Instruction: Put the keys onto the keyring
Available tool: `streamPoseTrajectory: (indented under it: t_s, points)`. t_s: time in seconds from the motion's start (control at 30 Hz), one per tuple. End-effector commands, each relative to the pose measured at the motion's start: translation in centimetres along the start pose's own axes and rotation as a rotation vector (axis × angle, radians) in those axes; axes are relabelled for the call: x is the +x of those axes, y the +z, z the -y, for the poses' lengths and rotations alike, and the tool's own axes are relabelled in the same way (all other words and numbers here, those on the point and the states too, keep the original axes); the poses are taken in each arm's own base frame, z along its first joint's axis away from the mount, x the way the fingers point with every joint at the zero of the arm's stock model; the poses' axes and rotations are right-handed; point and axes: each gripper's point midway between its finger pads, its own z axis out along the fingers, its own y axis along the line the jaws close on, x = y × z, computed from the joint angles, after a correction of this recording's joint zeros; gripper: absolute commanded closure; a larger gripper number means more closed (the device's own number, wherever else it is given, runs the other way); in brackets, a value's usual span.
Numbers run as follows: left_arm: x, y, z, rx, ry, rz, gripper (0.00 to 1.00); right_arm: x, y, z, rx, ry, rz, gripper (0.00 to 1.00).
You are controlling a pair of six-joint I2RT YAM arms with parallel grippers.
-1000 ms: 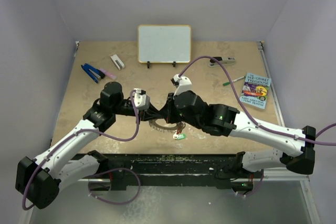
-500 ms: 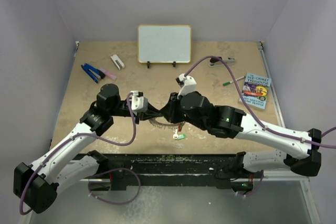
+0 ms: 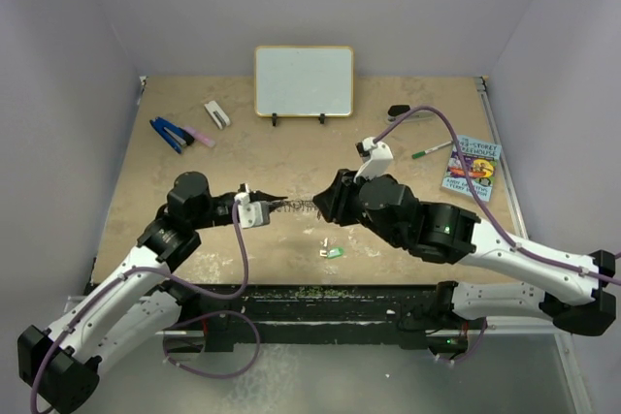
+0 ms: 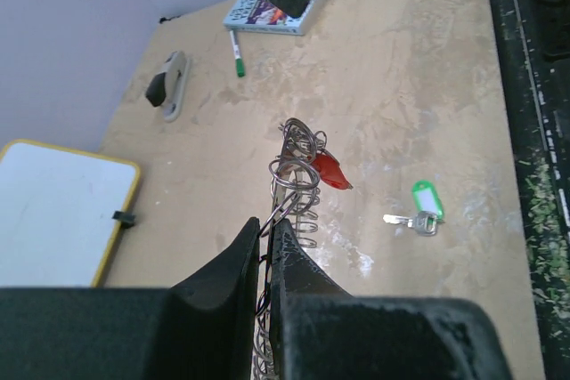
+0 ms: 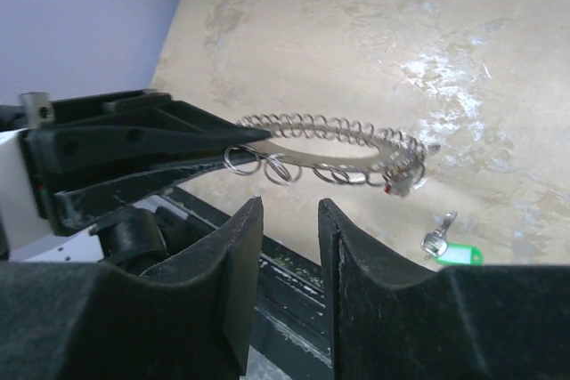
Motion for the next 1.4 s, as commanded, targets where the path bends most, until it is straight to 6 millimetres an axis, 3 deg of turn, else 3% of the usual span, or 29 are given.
streamPoseTrajectory:
  t_s: [0.0,0.2,0.37,0.47,0.6,0.73,0.9,1.37]
  points:
    - [-1.7,-0.7,-2.8,-0.121,0.219,0.031,0.96,0.4,0.4,1.9,0.077,0.004,0.023,0.62]
    - [-0.8,-0.7,-2.1,-0.066,0.28,-0.013,0.96,1.9,0.9,2.8,0.105,0.0,-0.014,0.59]
    - [0.0,-0.8,-1.9,-0.051,0.243,-0.053,0.96,3.7,1.5,4.7,0.176,-0.023,-0.065,0.5]
    - [1.4,-0.8,-2.3,-0.083,0.163,-0.112,0.96,6.1,2.9,7.7,0.252,0.019,-0.165,0.52]
    - [3.0,-0.9,-2.2,-0.099,0.04,-0.18,0.96,11.8,4.7,11.3,0.31,0.067,-0.371,0.62]
    - [3.8,-1.0,-2.2,-0.12,-0.044,-0.214,0.96,15.9,6.1,13.1,0.362,0.048,-0.487,0.7]
    - [4.7,-1.3,-2.4,-0.162,-0.118,-0.257,0.96,16.7,7.2,14.0,0.42,0.004,-0.514,0.7]
    - [5.8,-2.6,-3.2,-0.272,-0.186,-0.32,0.96,19.2,7.9,12.5,0.428,-0.016,-0.619,0.65]
